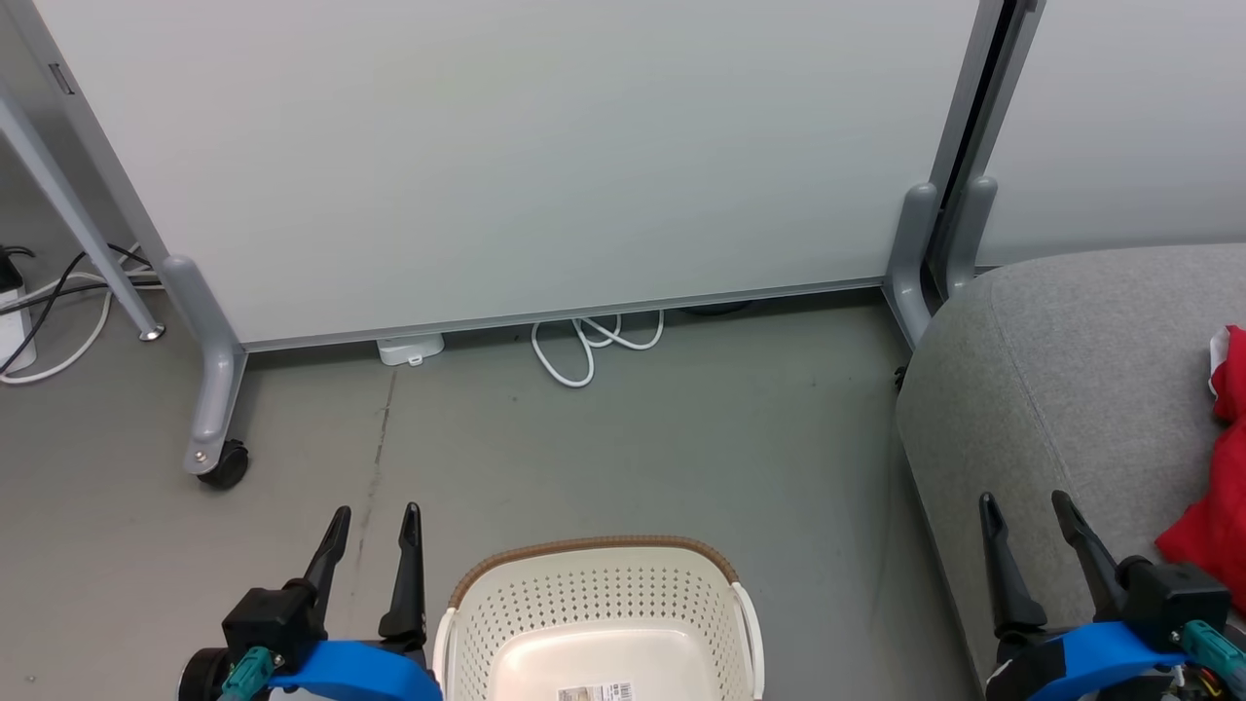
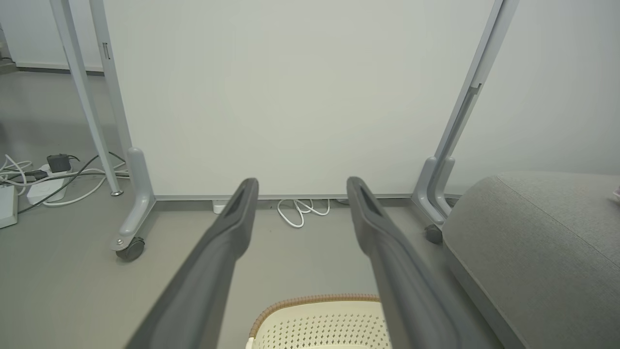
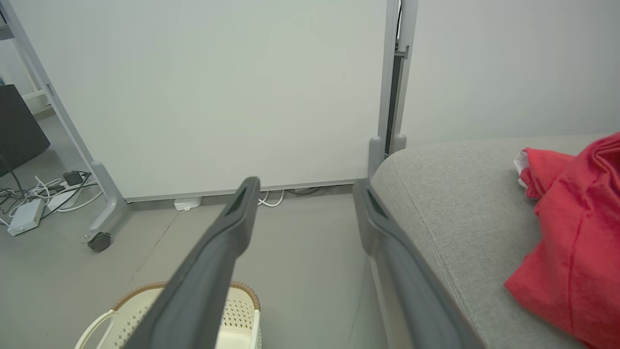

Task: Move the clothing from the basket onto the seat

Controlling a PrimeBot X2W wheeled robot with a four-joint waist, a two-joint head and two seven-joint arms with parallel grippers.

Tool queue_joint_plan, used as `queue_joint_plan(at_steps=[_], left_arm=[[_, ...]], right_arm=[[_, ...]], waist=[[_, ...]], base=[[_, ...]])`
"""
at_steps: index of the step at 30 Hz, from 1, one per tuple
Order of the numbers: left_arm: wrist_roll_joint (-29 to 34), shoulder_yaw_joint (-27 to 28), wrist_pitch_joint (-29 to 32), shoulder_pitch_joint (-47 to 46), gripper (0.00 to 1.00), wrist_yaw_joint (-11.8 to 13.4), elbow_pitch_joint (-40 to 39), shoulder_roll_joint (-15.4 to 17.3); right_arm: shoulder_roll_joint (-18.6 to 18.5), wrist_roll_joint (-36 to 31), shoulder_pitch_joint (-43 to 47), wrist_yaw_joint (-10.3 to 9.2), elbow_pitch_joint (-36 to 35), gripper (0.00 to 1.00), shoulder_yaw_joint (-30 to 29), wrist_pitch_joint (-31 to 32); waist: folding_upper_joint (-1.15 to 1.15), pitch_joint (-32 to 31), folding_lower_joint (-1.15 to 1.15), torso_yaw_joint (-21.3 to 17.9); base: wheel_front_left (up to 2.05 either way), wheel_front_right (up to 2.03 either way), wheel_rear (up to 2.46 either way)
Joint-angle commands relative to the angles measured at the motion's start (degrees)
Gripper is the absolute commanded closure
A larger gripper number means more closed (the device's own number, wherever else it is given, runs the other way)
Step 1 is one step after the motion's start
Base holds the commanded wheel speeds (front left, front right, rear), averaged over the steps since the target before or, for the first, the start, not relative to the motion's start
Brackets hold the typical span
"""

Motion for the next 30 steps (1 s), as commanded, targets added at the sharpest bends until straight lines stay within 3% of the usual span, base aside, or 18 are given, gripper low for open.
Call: queue_joint_plan(at_steps=[1, 10, 11, 20, 30], left_arm=[[-0.05, 0.34, -0.17, 0.6, 0.0, -0.12, 0.34, -0.05], [-0.51, -0.24, -0.17, 0.15, 0.0, -0.12, 1.01, -0.1], [-0.58, -0.23, 0.0, 0.1, 1.0, 0.0, 1.01, -0.18], [-0.59, -0.27, 0.42, 3.87, 1.0, 0.0, 5.45, -1.03], [-10.74, 1.48, 3.25, 2.98, 1.0, -0.01, 3.71, -1.12]], right_arm=[[0.09, 0.1, 0.41, 0.01, -0.25, 0.0, 0.17, 0.14], [0.1, 0.65, 0.2, 0.01, -0.07, 0.0, 0.87, 0.22], [0.0, 0.2, 0.0, 0.0, -0.06, 1.0, 0.81, 0.25], [0.58, 0.14, 1.51, 0.0, 4.9, 1.0, 0.85, 0.76], [0.52, 11.41, 0.34, 0.0, 4.9, 1.0, 0.51, 2.72]], waist=[[0.0, -0.06, 0.0, 0.04], [0.0, -0.24, 0.0, 0.21], [0.0, -0.24, 0.0, 0.21], [0.0, -0.25, 0.0, 0.21], [0.0, -0.1, 0.0, 0.03]], base=[[0.0, 0.0, 0.0], [0.0, 0.0, 0.0], [0.0, 0.0, 0.0], [0.0, 0.0, 0.0], [0.0, 0.0, 0.0]])
